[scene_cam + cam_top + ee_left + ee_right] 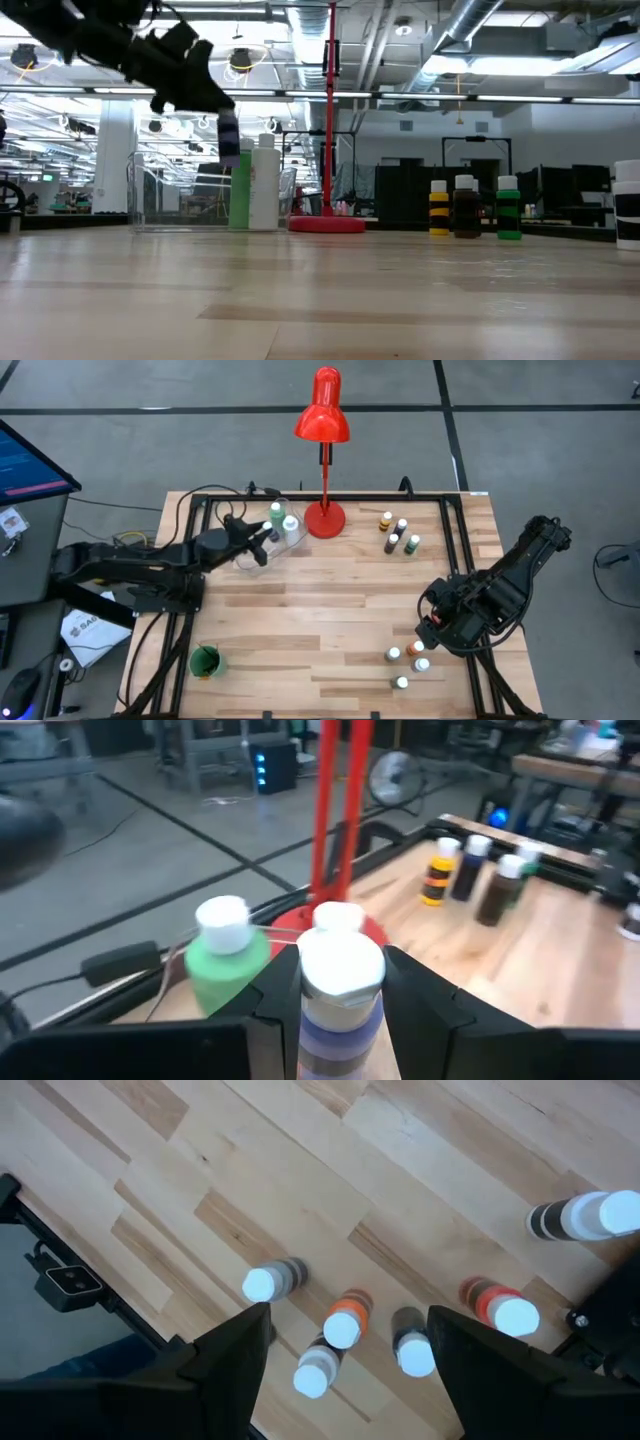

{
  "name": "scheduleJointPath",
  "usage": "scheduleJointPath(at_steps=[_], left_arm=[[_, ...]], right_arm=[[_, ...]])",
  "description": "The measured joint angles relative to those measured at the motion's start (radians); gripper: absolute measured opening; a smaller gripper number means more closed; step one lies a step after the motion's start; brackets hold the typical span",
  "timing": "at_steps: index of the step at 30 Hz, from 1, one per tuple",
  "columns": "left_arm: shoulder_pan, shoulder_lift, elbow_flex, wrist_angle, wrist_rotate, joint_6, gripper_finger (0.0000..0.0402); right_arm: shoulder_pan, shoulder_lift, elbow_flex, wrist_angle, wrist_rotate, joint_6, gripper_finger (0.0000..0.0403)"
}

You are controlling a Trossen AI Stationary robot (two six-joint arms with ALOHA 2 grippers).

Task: Pick & Place Paint Supplies
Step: Put the purple paint bottle into the transparent bin

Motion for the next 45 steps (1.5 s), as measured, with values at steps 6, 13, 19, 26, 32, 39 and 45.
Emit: scheduleJointPath(at_steps=[6,13,19,26,32,39,45], left_arm=[[0.096,0.094,-0.051,0.129,0.022,-0.025,0.0094],[0.138,0.239,-0.054,0.258,0.124,-0.061,0.0094],[0.137,0.331,-0.054,0.295,0.132,-0.074,0.0094],[0.137,0.411,-0.053,0.373,0.131,-0.048,0.0094],[0.137,0.476,-0.053,0.404,0.128,-0.047,0.0094],[0.137,0.52,-0.053,0.446,0.116,-0.039,0.0094],[0.137,0.553,-0.053,0.498,0.111,-0.036,0.0094]], right_arm=[[0.0,0.0,0.0,0.02,0.0,0.002,0.0265],[0.0,0.0,0.0,0.026,0.0,0.002,0.0265],[0.001,0.0,0.0,0.026,0.0,0.003,0.0265],[0.001,0.0,0.0,0.027,0.0,0.003,0.0265],[0.001,0.0,0.0,0.028,0.0,0.003,0.0265],[0.001,0.0,0.0,0.041,-0.001,0.002,0.0265],[0.001,0.0,0.0,0.045,-0.001,0.002,0.0265]])
